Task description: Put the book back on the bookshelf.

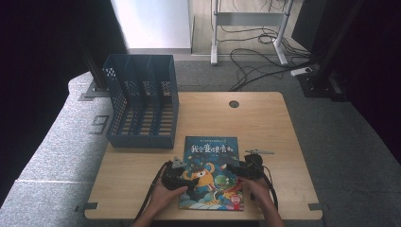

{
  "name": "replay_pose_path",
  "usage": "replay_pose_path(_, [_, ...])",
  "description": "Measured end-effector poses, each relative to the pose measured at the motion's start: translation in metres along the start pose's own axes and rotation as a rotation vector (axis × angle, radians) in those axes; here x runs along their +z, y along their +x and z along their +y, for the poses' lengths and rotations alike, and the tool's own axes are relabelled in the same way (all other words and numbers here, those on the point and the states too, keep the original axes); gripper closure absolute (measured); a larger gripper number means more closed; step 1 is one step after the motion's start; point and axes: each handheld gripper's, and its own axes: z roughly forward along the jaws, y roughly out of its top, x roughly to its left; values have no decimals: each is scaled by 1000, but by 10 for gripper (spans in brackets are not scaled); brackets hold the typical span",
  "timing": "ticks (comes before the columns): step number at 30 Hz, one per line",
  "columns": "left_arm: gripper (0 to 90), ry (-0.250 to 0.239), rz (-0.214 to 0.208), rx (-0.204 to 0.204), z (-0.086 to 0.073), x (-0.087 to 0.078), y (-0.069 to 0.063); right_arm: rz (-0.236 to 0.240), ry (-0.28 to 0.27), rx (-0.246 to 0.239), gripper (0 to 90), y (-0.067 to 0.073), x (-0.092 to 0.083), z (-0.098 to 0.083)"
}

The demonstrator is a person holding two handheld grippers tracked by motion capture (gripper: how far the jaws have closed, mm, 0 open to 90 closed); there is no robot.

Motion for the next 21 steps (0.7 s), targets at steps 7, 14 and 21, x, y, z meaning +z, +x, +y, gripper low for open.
replay_pose_path(7, [151, 0, -2, 4, 0, 0, 0, 37, -2, 28, 320, -4, -3, 1])
replay_pose_path(14, [150, 0, -5, 4, 0, 0, 1, 66, -19, 47, 322, -6, -7, 3])
replay_pose_path(21, [146, -2, -11, -5, 0, -1, 2, 107, -44, 58, 321, -7, -11, 5])
